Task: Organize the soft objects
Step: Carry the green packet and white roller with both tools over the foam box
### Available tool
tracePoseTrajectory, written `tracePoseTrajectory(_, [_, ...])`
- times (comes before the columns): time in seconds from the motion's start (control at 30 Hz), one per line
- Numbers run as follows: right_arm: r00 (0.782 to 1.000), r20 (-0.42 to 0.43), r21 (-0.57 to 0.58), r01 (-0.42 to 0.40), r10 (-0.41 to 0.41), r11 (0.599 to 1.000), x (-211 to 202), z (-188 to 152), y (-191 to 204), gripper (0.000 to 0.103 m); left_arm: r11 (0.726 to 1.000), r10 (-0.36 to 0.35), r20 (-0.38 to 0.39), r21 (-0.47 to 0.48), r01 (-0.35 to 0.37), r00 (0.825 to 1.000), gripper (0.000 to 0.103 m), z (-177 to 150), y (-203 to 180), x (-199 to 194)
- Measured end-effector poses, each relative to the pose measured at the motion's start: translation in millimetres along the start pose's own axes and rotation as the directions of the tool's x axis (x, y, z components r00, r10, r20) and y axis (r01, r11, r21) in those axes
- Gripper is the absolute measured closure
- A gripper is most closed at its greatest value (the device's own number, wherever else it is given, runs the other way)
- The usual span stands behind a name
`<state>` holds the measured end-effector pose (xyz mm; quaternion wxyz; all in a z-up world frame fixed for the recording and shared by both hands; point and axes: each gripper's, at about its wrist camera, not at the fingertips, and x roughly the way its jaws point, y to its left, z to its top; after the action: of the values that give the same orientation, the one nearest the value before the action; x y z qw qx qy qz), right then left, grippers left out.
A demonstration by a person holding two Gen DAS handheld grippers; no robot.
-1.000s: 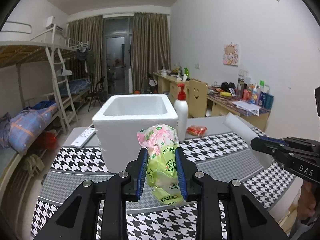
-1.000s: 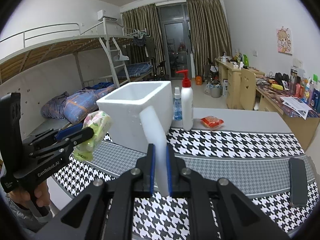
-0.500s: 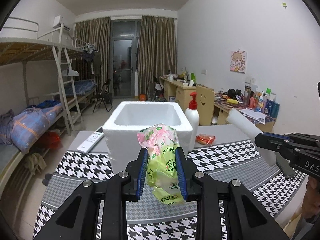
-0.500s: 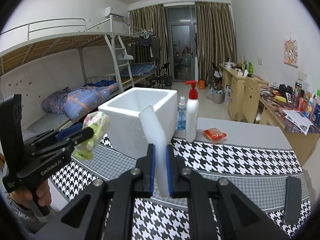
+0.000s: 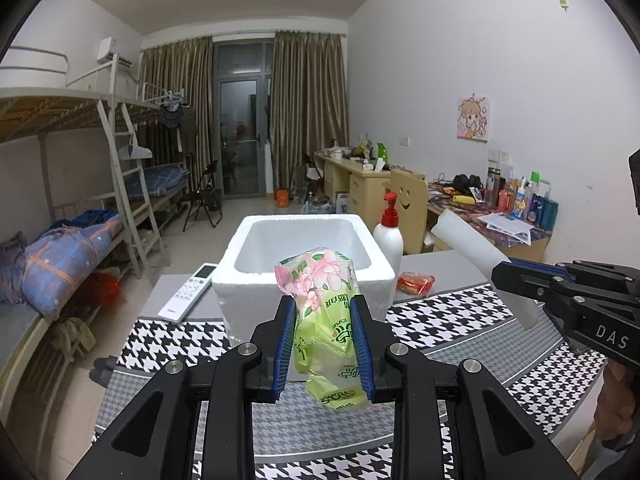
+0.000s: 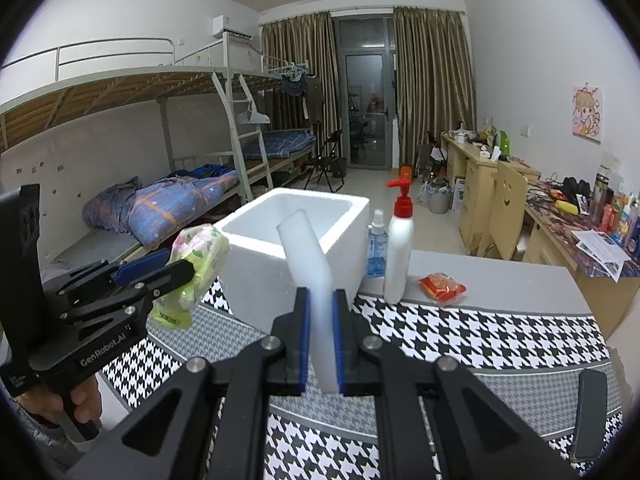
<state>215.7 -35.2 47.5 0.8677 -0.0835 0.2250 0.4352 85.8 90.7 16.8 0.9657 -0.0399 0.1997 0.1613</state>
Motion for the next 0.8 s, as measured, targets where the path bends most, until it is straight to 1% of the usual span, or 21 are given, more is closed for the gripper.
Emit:
tracePoseTrajectory(0.17, [1.0,0.0,0.014,0.001,-0.001,1.0,4.4,5.3,0.1,0.09,1.0,-0.004,0.012,0.002,0.004,1.0,0.073,5.0,1.2,-2.1])
tracePoseTrajectory(0.47, [1.0,-0.015,0.017,-0.011,0.011,1.0,17.0,18.4,-0.4,0.09,1.0,0.018,0.016,0.005,-0.018,1.0,0.073,19.3,4.2,4.1])
tracePoseTrajectory(0.53, [1.0,-0.018,0.01,-0.01,0.01,1.0,19.1,20.9,1.7,0.09,1.0,0.011,0.012,0.004,-0.011,1.0,0.073,21.7,6.0,5.6])
tracePoseTrajectory(0.8, [1.0,0.001,-0.01,-0.006,0.006,1.0,24.4,33.0,6.7,0.09,1.0,0.013,0.012,0.003,-0.013,1.0,0.073,34.3,9.9,12.5])
